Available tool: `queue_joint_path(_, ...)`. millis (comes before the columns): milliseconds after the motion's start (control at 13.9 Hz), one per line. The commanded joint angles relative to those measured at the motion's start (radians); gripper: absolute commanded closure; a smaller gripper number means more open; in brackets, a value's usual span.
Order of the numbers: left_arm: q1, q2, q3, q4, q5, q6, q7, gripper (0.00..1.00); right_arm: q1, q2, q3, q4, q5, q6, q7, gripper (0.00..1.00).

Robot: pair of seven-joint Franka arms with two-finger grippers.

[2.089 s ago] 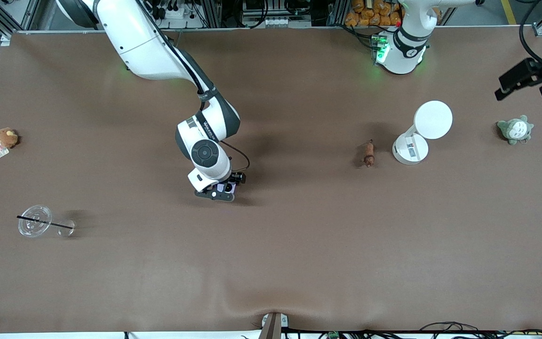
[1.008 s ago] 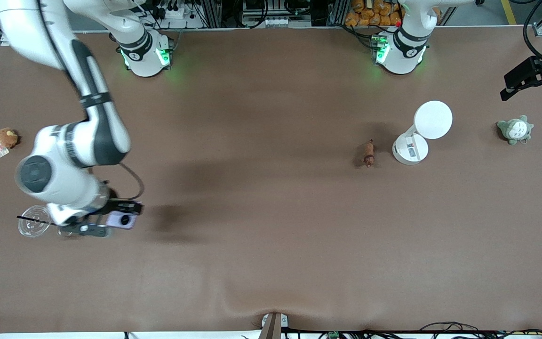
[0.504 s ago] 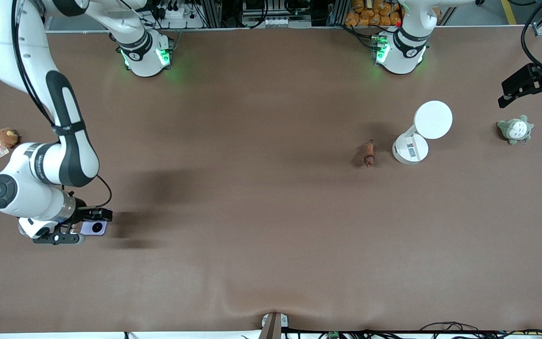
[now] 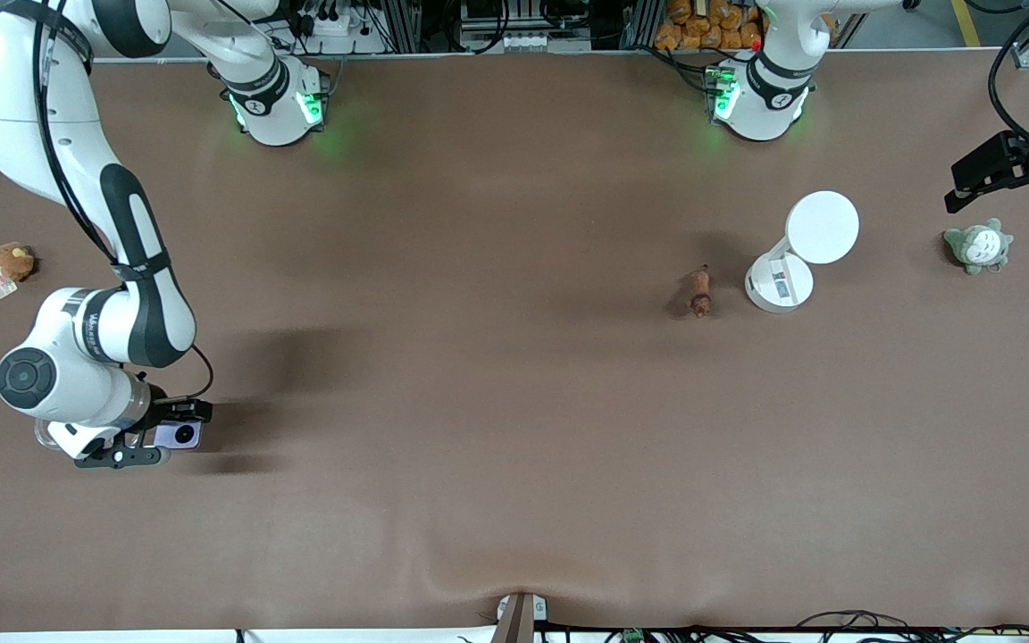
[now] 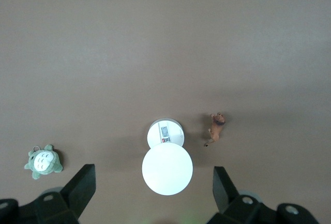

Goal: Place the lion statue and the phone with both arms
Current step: 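Carry the phone beside the glass cup and lower it with the right gripper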

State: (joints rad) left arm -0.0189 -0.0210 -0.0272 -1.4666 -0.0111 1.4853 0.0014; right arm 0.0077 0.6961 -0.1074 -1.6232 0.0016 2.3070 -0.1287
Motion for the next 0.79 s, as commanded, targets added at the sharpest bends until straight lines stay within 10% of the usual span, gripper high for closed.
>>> queue_joint_path(0,0.016,0.004,-0.008,0.019,0.014,-0.023,0.029,0.0,-0.032,0.04,0.014,0.017,-0.026,0.055,-0.005,0.81)
queue_joint_path(432,0.031,0.004,-0.005,0.002,0.003,-0.022,0.013,0.0,-0.035,0.072,0.014,0.017,-0.025,0.101,0.05,0.7)
queue_joint_path(576,0.054,0.003,-0.005,-0.004,0.005,-0.022,0.008,0.0,-0.037,0.085,0.014,0.017,-0.025,0.12,0.061,0.54)
queue_joint_path(720,0.054,0.004,-0.007,-0.003,0.005,-0.022,0.009,0.0,-0.038,0.091,0.014,0.016,-0.025,0.135,0.061,0.09)
